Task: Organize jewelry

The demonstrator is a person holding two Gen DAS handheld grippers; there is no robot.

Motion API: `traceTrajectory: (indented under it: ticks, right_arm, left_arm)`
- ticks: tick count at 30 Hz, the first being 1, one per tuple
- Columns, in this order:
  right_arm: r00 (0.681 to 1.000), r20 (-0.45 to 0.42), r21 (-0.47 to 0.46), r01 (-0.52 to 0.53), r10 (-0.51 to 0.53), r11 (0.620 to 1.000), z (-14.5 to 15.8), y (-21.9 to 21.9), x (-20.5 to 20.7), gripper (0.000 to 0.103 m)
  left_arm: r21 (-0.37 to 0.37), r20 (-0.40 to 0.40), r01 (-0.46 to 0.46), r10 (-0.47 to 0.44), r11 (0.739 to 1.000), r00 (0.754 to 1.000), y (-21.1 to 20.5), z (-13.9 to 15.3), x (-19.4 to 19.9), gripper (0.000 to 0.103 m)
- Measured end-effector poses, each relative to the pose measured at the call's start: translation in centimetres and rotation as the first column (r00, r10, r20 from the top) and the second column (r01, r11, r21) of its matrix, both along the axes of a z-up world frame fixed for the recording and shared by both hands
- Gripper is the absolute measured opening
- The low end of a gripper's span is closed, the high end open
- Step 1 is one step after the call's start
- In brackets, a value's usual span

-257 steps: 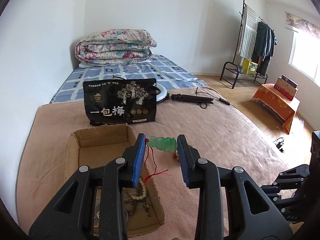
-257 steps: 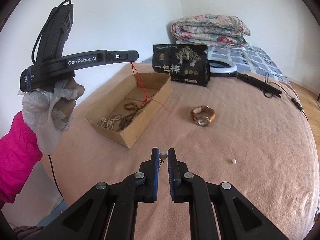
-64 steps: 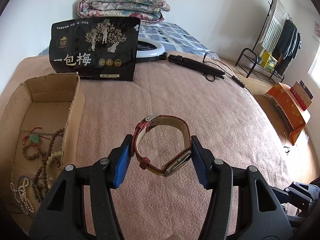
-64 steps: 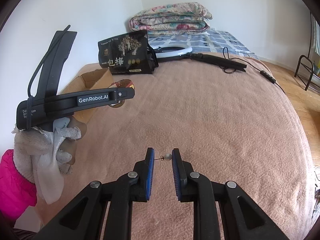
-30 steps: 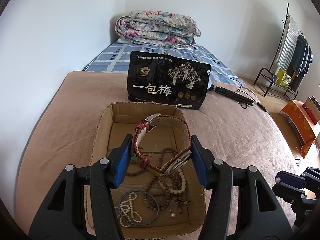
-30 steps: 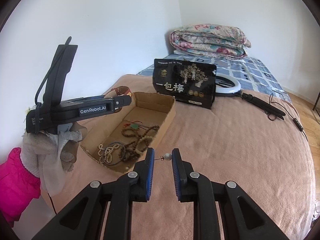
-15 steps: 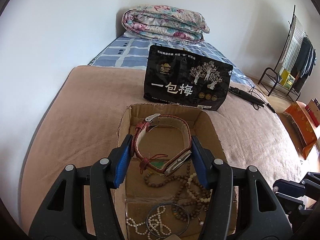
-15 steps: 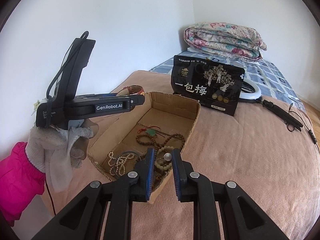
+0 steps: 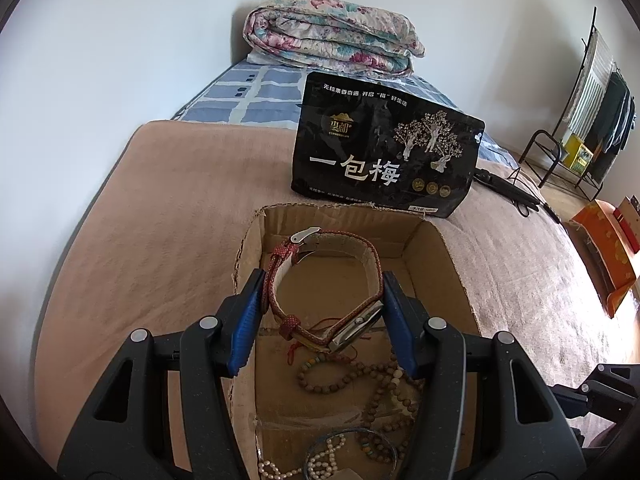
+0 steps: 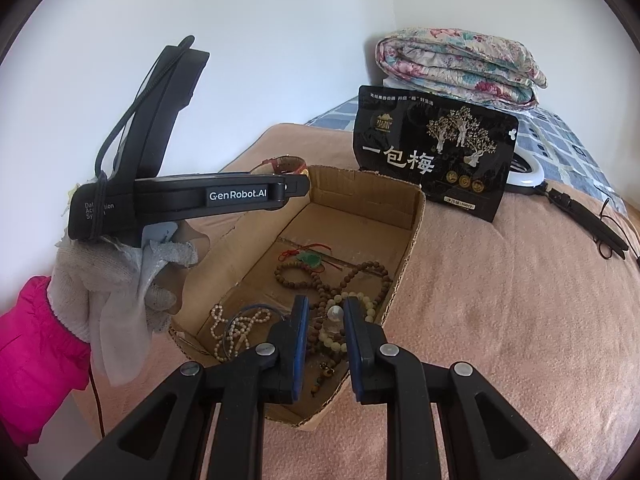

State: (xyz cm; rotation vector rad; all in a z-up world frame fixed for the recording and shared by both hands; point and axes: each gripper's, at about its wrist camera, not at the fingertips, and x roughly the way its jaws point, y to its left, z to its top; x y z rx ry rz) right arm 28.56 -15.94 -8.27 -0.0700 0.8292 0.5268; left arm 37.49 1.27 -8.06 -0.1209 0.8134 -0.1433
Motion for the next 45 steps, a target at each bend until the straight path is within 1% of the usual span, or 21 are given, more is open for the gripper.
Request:
traceTrajectory:
  ticks: [8,14,18,19,20,22,23,24,25,26,28,34,40,45]
  right_arm:
    - [1.000,-0.017,0.009,-0.003,0.003,1.000,-0.7,0.3,0.6,0.017]
    - [1.000,-0.028,0.008,-0.009,0.010,1.000,-1.1,0.5,0.8,0.017]
    - [0.999,-0.033,0.010,-0.003,0.003,1.000,-1.3,0.5,0.8,0.019]
    - [1.000,-0.029,0.009,-0.001,0.001,1.000,-1.2,0.4,0.8,0.023]
    - [1.000,-0.026,0.008,0.001,-0.001,1.000,-1.2,0.4,0.8,0.029]
    - [1.000,-0.020,0.003,0.005,-0.005,1.000,-1.1,0.5,0.8,0.035]
    - [1.000,-0.019,0.001,0.005,-0.005,1.000,-1.1,0.5,0.8,0.040]
    - [1.000,-0.018,-0.003,0.006,-0.006,1.000,-1.1,0.5,0.7,0.044]
    - [1.000,-0.016,-0.005,0.006,-0.006,1.000,-1.0,0.6,0.7,0.051]
    - [1.000,-0.011,-0.009,0.008,-0.008,1.000,-1.0,0.6,0.5,0.059]
    - [1.000,0.002,-0.018,0.013,-0.012,1.000,-0.8,0.7,0.4,0.067]
    - [0.999,0.029,-0.025,0.019,-0.018,0.999,0.1,0.5,-0.2,0.078]
    - [0.999,0.047,-0.029,0.026,-0.024,0.999,1.2,0.0,-1.1,0.079]
    - [0.997,0.069,-0.027,0.035,-0.033,0.999,2.5,-0.8,-2.5,0.081]
  left_arm:
    - [0.014,-0.001,0.005,-0.005,1.000,1.000,-0.3,-0.4,0.3,0.058]
    - [0.012,-0.001,0.004,-0.004,1.000,1.000,-0.3,-0.3,0.3,0.058]
    - [0.010,0.003,0.003,-0.004,1.000,1.000,-0.3,-0.3,0.3,0.058]
    - [0.011,0.003,0.004,-0.004,1.000,1.000,-0.3,-0.3,0.3,0.059]
    - [0.012,0.002,0.003,-0.003,1.000,1.000,-0.4,-0.3,0.4,0.060]
    - [0.006,0.004,0.004,-0.004,1.000,1.000,-0.4,-0.2,0.3,0.063]
    - [0.004,0.007,0.002,-0.002,1.000,1.000,-0.4,-0.2,0.3,0.064]
    - [0.002,0.010,0.000,0.000,1.000,1.000,-0.4,-0.1,0.3,0.067]
    - [0.000,0.014,-0.003,0.003,1.000,1.000,-0.4,0.1,0.3,0.071]
    - [-0.001,0.018,-0.005,0.005,1.000,1.000,-0.4,0.2,0.2,0.073]
    - [0.001,0.021,-0.008,0.008,1.000,1.000,-0.3,0.4,0.2,0.074]
    - [0.004,0.027,-0.018,0.018,1.000,0.999,0.0,1.0,-0.4,0.074]
    - [0.004,0.045,-0.025,0.025,1.000,0.999,0.1,2.5,-1.8,0.074]
    - [0.007,0.076,-0.030,0.030,1.000,0.997,0.1,4.4,-3.7,0.074]
